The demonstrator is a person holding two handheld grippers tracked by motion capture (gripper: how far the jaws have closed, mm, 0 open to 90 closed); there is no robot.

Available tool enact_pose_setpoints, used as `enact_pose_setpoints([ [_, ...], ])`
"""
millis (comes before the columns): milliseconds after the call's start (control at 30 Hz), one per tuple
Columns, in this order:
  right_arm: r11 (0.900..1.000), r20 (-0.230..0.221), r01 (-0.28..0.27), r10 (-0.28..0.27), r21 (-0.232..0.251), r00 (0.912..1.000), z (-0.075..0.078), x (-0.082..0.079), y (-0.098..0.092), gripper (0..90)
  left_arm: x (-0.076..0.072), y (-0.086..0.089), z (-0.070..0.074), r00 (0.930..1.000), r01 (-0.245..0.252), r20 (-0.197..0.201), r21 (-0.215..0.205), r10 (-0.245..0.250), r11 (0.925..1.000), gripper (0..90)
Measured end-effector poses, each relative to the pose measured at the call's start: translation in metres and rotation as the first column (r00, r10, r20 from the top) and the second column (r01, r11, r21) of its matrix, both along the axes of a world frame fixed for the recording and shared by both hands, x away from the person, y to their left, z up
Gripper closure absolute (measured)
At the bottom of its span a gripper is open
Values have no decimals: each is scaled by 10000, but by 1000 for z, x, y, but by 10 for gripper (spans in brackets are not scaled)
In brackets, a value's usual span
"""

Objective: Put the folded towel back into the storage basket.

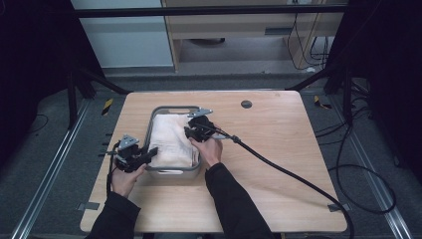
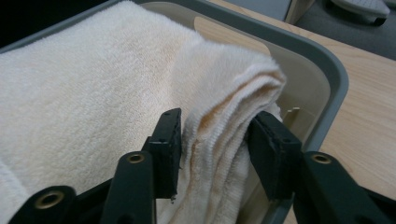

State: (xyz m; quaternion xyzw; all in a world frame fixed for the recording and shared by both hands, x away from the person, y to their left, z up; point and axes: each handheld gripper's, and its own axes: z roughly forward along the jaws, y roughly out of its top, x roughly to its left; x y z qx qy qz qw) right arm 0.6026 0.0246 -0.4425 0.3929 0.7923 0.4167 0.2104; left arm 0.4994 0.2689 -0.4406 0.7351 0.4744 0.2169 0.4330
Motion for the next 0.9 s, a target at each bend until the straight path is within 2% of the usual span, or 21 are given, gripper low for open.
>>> enact_pose_setpoints([
  [33,10000,111,-67,67,-14,9999,1,-2,0,530,-3,2,4,9997,7,259,-188,-2,9998,586],
  [133,9999,341,-114,110,122,9994,7,-4,-3,507,-8,5,11,9984,36,571,-499,-8,9987,559],
  [233,9996,538,-117,103,261,9985,16,-8,-7,478,-12,5,16,9976,150,691,-674,-103,9976,538],
  [433,9984,774,-185,144,530,9969,30,-16,-19,392,-17,6,20,9968,279,761,-664,-229,9974,486],
  [533,9973,903,-126,61,718,9959,38,-22,-34,310,-20,7,20,9961,259,862,-635,-204,9976,446],
  [633,9972,946,-130,61,730,9955,42,-26,-42,282,-23,10,20,9957,247,903,-579,-194,9980,429],
  [733,9971,1024,-128,50,754,9947,48,-37,-59,216,-25,12,20,9957,323,894,-765,-254,9965,381],
  [767,9971,1024,-128,50,754,9947,48,-37,-59,216,-26,13,20,9958,318,883,-820,-245,9961,381],
  [800,9969,1010,-133,54,777,9949,49,-42,-69,186,-28,14,20,9960,318,864,-841,-245,9960,357],
  [900,9956,1014,-67,-28,930,9948,50,-52,-87,167,-30,17,20,9958,245,899,-894,-164,9957,329],
])
